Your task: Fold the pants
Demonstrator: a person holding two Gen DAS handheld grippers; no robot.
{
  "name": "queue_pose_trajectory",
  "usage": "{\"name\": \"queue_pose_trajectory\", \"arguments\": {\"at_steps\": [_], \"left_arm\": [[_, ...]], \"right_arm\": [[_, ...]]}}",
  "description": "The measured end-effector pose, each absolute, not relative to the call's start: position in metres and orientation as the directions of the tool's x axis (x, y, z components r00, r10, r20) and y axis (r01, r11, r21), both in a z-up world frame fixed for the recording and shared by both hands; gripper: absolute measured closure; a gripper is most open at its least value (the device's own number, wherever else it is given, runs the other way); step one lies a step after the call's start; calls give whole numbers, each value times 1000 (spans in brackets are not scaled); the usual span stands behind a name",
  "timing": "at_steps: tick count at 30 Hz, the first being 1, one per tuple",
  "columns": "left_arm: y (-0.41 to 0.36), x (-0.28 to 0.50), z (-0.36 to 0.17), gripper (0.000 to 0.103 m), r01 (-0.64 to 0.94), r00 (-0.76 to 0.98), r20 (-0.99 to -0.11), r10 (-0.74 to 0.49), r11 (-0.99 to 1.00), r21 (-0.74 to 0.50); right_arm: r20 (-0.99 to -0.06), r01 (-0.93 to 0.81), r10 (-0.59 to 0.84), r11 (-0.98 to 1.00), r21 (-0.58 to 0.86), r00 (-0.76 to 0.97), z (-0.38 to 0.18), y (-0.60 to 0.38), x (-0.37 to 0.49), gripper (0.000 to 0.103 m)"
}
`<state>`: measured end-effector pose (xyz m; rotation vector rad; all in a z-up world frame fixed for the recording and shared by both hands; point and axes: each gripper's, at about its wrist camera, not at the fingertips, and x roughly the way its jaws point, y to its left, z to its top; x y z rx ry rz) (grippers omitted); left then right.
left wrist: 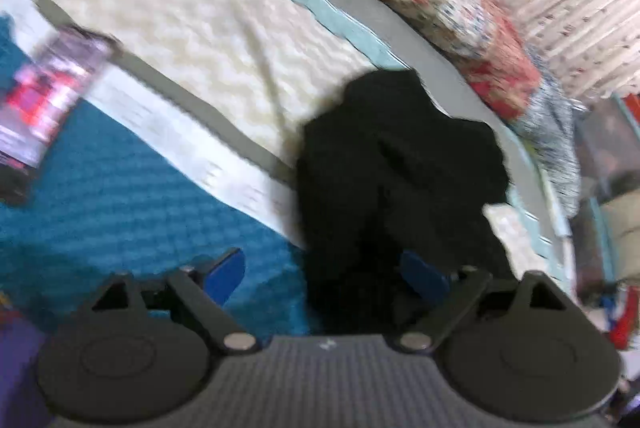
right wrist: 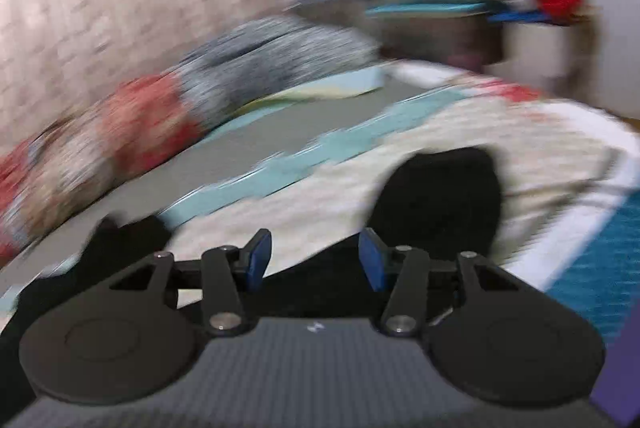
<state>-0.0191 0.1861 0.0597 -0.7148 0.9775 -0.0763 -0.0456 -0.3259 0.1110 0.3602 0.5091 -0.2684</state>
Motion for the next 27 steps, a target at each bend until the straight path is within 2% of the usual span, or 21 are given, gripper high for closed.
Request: {"name": "queue_pose_trajectory", "arguments": {"at_steps": [2,3,4,6,7,9,11,13,15,17,19,23,25,27], "left_arm": [[171,-6,49,13,-219,552,-724,-414,766,-605],[163,-1,43,36,-214,541,-734,-411,777,-593],[156,6,39,73,-212,522,-754,-399,795,-568],[147,13,41,85,-206,493,-791,-362,834,-511],[145,12,53,87,-181,508,-795,-332,861,-475],[145,-3,98,87,-102,593,-774,-221,933,-345],[156,-27,133,87,-43,632,-745,-212,951,-307],[164,-45,142,86,-19,591,-770,-240,950,-311],[162,-59,134,82,-9,528,-825,-202,970,-243],[164,-69,130,69,-4,515,-841,-168,980,-198],[180,-68,139,45,-49,573,-805,-157,973,-224],[210,-29,153,43,-146,694,-706,-141,933,-330],[209,7,141,32,-178,711,-695,-105,930,-323],[208,52,118,23,-203,690,-715,-114,917,-343]], "right_arm": [[-556,246,-60,932,267,829,98,-300,-32,52],[-580,206,-12,941,269,815,91,-286,-26,52],[-602,165,29,950,264,798,84,-274,-21,52],[-674,120,59,969,216,736,65,-256,-7,52],[-703,113,67,972,206,708,59,-255,-1,51],[-751,96,105,971,219,652,47,-250,3,51],[-755,64,120,976,209,645,48,-248,3,51],[-757,27,161,973,229,633,52,-249,5,51],[-740,-9,222,960,280,635,62,-249,0,51],[-691,-58,287,940,335,663,76,-250,-1,51],[-637,-89,343,914,395,691,95,-259,15,51],[-559,-48,329,888,457,761,113,-283,74,51],[-545,-1,266,899,438,795,109,-291,112,51],[-579,78,215,895,439,786,91,-298,147,50]]}}
